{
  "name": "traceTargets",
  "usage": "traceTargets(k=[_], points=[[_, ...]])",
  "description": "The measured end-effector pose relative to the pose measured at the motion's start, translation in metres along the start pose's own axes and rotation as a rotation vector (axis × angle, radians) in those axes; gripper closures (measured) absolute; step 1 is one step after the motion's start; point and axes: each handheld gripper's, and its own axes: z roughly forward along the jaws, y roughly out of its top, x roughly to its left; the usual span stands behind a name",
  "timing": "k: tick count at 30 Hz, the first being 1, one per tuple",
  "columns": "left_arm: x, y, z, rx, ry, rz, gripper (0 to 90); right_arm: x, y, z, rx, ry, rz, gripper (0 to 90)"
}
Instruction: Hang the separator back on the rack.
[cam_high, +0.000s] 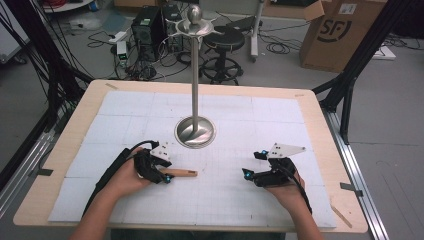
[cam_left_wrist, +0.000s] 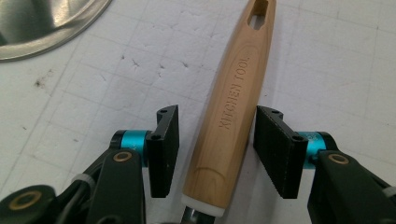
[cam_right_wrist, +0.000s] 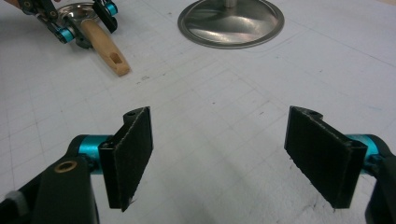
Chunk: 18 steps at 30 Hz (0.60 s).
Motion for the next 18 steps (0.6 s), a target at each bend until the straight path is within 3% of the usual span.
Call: traceTargets(k=[8,14,18], points=[[0.003,0.011,0.003,0.078,-0.023,-0.02,51.4,-0.001,0.0,-0.001,-0.006,-0.004,-0.002,23.1],[0.005,0.012,0.003,0.084,-0.029,-0.028,52.6,0.0,0.001,0.001,0.002,-0.001,-0.001,23.4],[0.003,0.013,0.003,0.081,-0.019,-0.004,61.0,0.001,0.001,0.002,0.003,0.0,0.0,23.6]])
